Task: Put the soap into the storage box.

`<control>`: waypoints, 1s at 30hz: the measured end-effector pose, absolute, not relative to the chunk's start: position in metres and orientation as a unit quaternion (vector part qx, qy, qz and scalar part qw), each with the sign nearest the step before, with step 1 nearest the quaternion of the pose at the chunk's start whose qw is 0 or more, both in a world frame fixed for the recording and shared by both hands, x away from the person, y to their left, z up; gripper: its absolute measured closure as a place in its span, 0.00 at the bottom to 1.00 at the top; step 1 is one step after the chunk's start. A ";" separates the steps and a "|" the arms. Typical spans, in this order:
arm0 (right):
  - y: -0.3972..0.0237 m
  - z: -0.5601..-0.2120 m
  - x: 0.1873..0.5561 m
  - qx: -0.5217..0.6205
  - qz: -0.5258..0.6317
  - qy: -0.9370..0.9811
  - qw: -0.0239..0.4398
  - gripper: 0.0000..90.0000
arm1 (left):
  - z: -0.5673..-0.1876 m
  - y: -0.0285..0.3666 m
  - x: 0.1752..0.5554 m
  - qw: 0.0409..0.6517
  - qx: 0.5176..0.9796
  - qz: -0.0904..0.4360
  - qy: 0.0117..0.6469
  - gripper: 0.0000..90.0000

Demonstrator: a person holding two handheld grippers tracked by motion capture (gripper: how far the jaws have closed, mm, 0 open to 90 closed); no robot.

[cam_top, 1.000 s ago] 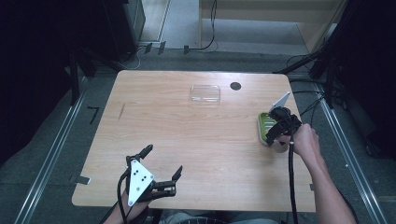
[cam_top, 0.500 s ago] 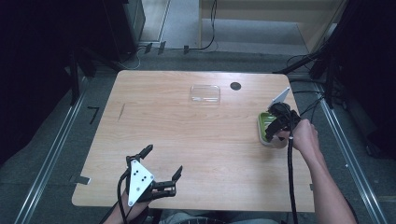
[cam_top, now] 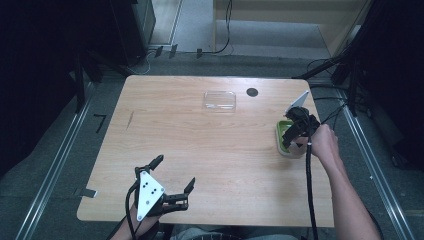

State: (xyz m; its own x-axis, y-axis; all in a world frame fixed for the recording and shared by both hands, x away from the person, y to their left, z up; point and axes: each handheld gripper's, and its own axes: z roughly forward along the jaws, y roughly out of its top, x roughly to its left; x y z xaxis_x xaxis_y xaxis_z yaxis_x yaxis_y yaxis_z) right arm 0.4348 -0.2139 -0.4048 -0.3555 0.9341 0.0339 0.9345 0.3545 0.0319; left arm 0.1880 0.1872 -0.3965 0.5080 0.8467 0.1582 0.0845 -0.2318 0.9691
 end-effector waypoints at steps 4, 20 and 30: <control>-0.215 -0.405 0.436 -0.570 -0.028 -0.821 0.002 0.37 | -0.396 0.187 0.188 0.521 0.695 0.365 0.335 0.00; -0.215 -0.406 0.447 -0.590 -0.034 -0.806 -0.004 0.37 | -0.396 0.187 0.188 0.521 0.695 0.365 0.335 0.00; -0.216 -0.408 0.453 -0.597 -0.038 -0.802 -0.004 0.37 | -0.397 0.187 0.188 0.521 0.694 0.365 0.335 0.00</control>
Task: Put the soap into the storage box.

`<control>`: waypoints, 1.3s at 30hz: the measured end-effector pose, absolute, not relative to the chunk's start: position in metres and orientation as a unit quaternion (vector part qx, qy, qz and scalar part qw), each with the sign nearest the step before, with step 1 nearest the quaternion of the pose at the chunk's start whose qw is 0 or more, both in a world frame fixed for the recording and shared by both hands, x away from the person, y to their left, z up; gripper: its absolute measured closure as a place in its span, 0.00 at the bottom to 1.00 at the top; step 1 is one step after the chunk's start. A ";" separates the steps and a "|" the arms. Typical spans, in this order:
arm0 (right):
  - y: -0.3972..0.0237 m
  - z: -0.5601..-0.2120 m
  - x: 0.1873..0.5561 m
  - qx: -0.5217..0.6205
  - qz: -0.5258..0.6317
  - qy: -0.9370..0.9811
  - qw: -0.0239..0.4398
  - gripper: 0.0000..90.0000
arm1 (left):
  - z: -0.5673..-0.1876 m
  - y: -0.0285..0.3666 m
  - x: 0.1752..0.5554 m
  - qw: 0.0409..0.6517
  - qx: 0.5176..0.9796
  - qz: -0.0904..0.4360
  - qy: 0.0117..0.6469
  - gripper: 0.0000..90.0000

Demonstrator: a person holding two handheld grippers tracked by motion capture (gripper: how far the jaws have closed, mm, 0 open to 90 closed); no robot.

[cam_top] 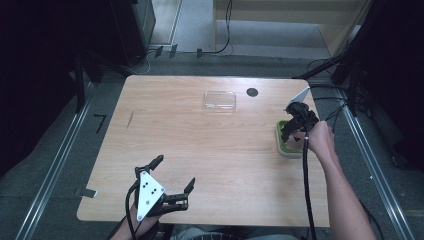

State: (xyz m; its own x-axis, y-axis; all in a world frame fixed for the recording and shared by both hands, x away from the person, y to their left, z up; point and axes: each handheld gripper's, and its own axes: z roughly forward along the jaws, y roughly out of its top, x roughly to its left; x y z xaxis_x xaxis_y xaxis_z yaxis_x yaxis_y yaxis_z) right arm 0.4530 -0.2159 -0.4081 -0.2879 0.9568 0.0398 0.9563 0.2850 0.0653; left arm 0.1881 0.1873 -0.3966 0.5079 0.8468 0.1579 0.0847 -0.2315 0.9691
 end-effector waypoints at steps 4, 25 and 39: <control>-0.216 -0.409 0.456 0.602 0.041 0.797 0.002 0.37 | -0.397 0.188 0.188 0.521 0.694 0.365 0.336 0.00; -0.220 -0.419 0.469 0.617 0.042 0.786 -0.001 0.37 | -0.397 0.188 0.188 0.522 0.694 0.365 0.337 0.00; -0.219 -0.427 0.474 0.620 0.039 0.783 -0.007 0.37 | -0.397 0.188 0.188 0.521 0.694 0.365 0.337 0.00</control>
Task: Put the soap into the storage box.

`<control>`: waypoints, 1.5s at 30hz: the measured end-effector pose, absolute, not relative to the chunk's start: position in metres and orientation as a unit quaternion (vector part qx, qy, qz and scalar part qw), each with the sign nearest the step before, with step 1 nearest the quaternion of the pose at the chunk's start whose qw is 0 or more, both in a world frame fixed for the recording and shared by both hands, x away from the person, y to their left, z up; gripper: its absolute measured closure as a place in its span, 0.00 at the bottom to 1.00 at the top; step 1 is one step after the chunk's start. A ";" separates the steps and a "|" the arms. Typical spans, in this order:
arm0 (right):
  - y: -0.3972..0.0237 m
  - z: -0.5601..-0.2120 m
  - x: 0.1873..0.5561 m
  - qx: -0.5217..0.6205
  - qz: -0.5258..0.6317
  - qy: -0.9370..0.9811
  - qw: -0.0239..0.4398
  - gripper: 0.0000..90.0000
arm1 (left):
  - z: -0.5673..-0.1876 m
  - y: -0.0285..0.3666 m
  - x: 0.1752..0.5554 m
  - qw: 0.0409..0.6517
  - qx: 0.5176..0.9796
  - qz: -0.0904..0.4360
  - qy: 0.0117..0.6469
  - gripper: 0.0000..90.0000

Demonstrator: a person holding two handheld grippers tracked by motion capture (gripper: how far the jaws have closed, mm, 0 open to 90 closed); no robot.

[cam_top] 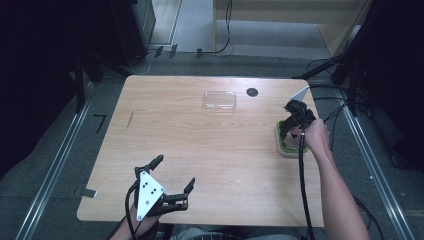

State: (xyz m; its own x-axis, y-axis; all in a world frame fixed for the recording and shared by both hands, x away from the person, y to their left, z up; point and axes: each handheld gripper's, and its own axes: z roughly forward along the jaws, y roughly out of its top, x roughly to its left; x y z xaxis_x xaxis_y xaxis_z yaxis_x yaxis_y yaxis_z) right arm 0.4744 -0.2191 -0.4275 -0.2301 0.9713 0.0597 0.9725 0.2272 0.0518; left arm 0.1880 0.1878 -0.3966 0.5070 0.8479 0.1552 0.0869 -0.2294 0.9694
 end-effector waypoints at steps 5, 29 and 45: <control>-0.219 -0.431 0.477 -0.623 -0.039 -0.781 0.009 0.37 | -0.397 0.188 0.188 0.522 0.694 0.365 0.336 0.00; -0.229 -0.435 0.480 -0.648 -0.051 -0.760 0.003 0.37 | -0.397 0.188 0.188 0.522 0.694 0.365 0.334 0.00; -0.229 -0.440 0.482 -0.653 -0.049 -0.756 0.005 0.37 | -0.397 0.188 0.188 0.523 0.694 0.366 0.334 0.00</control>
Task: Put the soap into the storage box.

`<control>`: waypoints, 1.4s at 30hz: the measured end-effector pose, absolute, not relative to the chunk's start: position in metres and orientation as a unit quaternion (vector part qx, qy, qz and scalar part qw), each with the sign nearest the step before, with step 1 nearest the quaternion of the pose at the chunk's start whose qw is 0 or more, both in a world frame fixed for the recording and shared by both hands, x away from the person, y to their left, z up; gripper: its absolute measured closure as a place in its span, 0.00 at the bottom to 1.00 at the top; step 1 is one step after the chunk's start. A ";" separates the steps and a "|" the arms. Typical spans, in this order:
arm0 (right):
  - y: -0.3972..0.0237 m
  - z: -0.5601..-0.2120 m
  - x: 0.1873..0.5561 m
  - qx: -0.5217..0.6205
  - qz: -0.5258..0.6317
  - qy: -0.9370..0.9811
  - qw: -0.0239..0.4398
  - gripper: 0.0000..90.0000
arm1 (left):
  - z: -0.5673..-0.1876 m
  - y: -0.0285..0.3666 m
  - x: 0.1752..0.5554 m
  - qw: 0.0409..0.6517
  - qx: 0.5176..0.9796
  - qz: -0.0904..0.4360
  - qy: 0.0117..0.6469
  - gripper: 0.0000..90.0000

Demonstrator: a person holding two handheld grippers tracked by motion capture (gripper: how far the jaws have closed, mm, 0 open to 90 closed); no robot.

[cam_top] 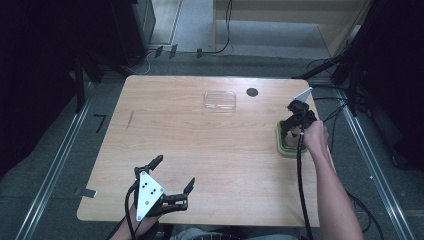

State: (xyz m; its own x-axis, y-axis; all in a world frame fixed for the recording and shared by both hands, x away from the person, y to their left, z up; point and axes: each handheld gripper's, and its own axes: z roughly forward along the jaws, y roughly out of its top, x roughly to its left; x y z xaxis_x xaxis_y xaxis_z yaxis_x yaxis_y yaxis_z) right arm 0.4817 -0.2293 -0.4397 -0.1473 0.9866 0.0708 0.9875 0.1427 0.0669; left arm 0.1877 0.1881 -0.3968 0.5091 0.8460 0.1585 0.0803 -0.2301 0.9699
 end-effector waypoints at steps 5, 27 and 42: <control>-0.230 -0.442 0.482 -0.654 -0.050 -0.755 0.003 0.37 | -0.397 0.188 0.188 0.523 0.693 0.366 0.335 0.00; -0.230 -0.439 0.479 -0.655 -0.046 -0.754 -0.012 0.38 | -0.397 0.187 0.189 0.523 0.695 0.365 0.332 0.00; -0.233 -0.424 0.462 -0.637 -0.067 -0.768 -0.011 0.22 | -0.397 0.182 0.191 0.517 0.702 0.364 0.327 0.00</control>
